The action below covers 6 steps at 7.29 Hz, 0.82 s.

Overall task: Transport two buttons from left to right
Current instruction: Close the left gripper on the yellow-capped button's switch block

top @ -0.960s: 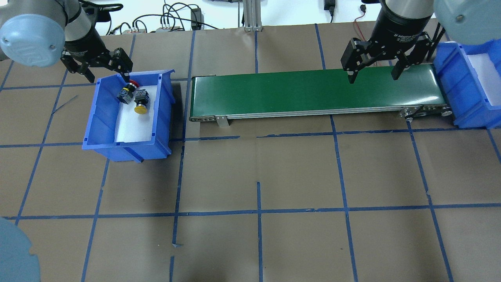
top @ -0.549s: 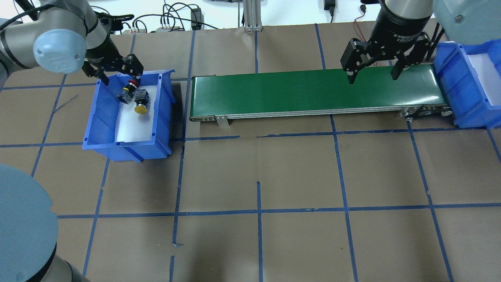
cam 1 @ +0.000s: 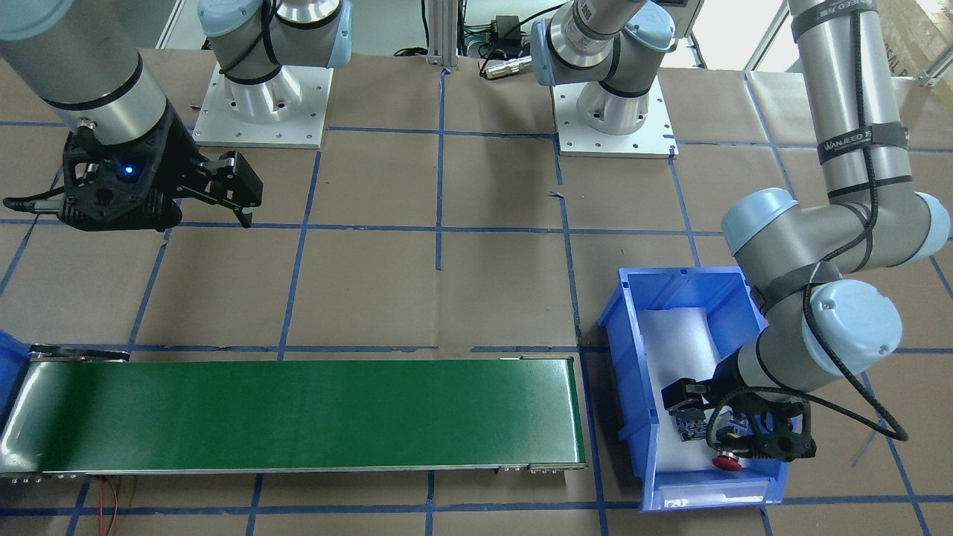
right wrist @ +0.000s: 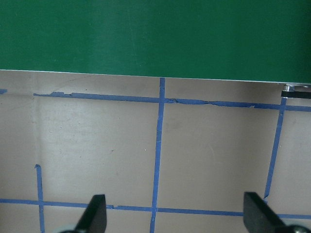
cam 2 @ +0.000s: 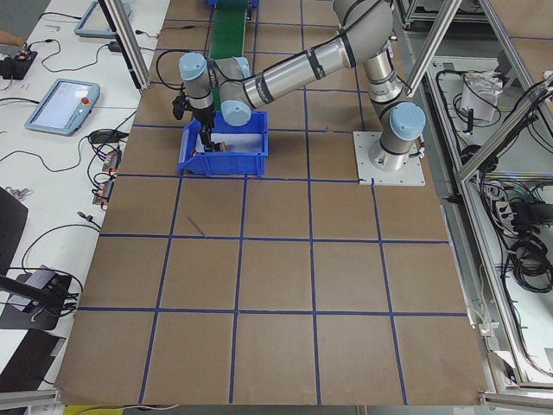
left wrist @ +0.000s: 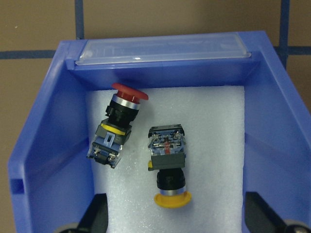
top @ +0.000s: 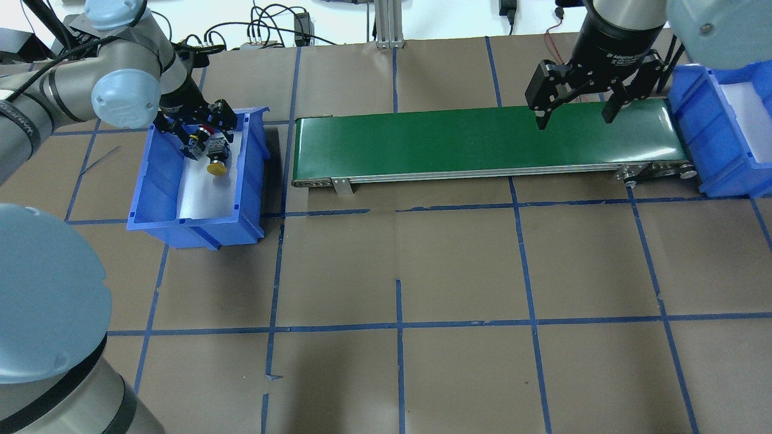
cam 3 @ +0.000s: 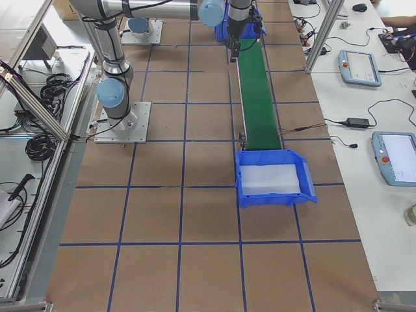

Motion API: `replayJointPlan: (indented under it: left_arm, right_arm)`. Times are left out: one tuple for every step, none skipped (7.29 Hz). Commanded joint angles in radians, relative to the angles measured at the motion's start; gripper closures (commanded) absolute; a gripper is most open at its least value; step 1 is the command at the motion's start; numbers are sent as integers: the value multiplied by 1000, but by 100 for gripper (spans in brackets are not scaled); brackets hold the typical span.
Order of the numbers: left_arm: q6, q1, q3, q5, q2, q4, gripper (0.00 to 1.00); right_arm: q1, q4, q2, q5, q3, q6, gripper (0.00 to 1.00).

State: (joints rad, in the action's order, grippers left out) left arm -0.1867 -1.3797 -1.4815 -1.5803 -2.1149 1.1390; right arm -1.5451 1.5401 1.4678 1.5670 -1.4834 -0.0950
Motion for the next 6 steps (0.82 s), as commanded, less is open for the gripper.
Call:
replayJointPlan:
  left_arm:
    - [0,1,-6,-1,-16,-1,2]
    - [0,1,-10,-1,-25,-1,2]
    - [0,1,-5,0,-36,-1,3]
    - [0,1,-3,-1,-37,-1,4]
    - [1,1,-6,-1,-37,-2,5]
    - [3,1,-13,-3,-37,-2,10]
  right_arm:
    - [0,0,0,1,0,-2,0]
    - [0,0,2,1,0,-2,0]
    - [0,0,2,1,0,-2,0]
    - [0,0,2,1,0,-2,0]
    - [0,0,3,1,0,-2,0]
    - [0,1,2,-1,2,-2,0]
